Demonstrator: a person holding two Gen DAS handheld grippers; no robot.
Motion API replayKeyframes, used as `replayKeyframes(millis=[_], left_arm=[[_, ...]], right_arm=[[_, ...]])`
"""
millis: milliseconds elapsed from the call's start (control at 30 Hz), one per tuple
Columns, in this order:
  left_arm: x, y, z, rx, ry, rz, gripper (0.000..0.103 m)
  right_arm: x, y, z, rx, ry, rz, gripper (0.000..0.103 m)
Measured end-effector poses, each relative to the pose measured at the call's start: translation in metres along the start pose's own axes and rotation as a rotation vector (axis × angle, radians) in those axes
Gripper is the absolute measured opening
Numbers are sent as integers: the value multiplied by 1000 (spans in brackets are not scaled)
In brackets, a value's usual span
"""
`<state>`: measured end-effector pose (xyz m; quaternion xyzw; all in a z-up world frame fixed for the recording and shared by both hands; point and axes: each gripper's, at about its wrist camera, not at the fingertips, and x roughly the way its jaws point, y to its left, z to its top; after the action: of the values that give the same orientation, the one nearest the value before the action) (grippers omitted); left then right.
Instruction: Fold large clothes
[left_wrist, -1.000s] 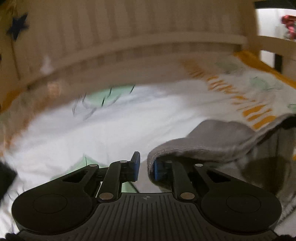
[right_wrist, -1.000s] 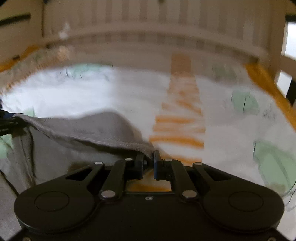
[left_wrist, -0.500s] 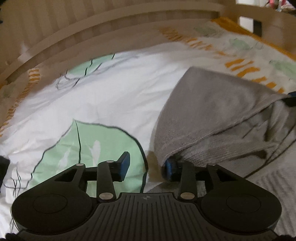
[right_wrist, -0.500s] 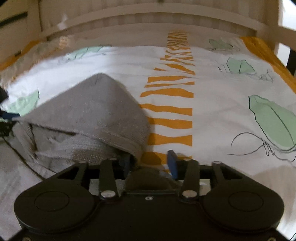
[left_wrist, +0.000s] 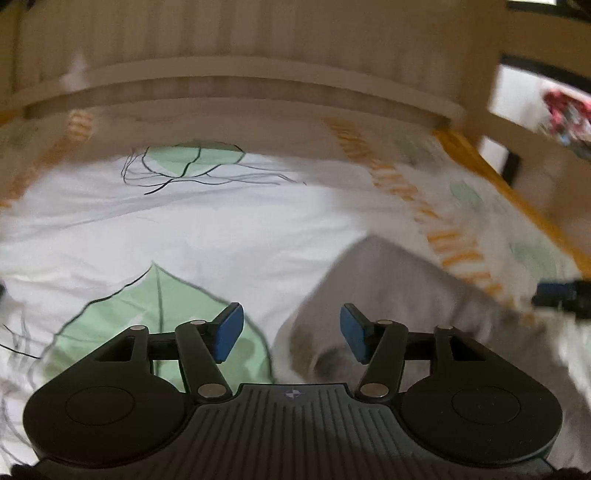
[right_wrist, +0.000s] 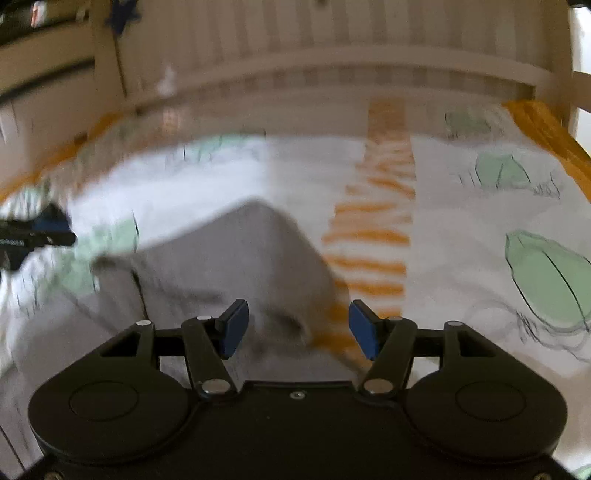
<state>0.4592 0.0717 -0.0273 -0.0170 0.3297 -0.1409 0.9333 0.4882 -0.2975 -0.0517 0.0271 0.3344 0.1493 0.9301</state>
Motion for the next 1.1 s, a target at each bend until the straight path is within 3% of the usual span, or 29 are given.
replayKeyframes(millis=[67, 133, 300, 400, 500, 667, 767, 867, 1100], left_arm=[[19, -10, 4, -7, 9, 23, 56], [38, -18, 1, 12, 44, 41, 56], [75, -12, -34, 56, 189, 92, 58], [73, 6, -45, 18, 190, 71, 60], [68, 14, -32, -5, 224, 43, 58], [48, 12, 12, 12, 132, -7, 58], [62, -1, 30, 72, 145, -12, 58], [81, -14, 38, 134, 161, -38, 58], [128, -25, 33, 164, 242, -67, 58]], right_arm=[[14, 6, 10, 13, -10, -11, 59], [32, 11, 17, 24, 1, -26, 37], [66, 4, 2, 51, 85, -91, 37], [75, -8, -21, 41, 152, -124, 36], [67, -21, -24, 91, 136, -84, 36], [52, -17, 3, 23, 69, -70, 44], [60, -19, 23, 22, 46, -47, 46], [79, -12, 37, -8, 57, -27, 56], [132, -9, 52, 15, 122, 23, 59]])
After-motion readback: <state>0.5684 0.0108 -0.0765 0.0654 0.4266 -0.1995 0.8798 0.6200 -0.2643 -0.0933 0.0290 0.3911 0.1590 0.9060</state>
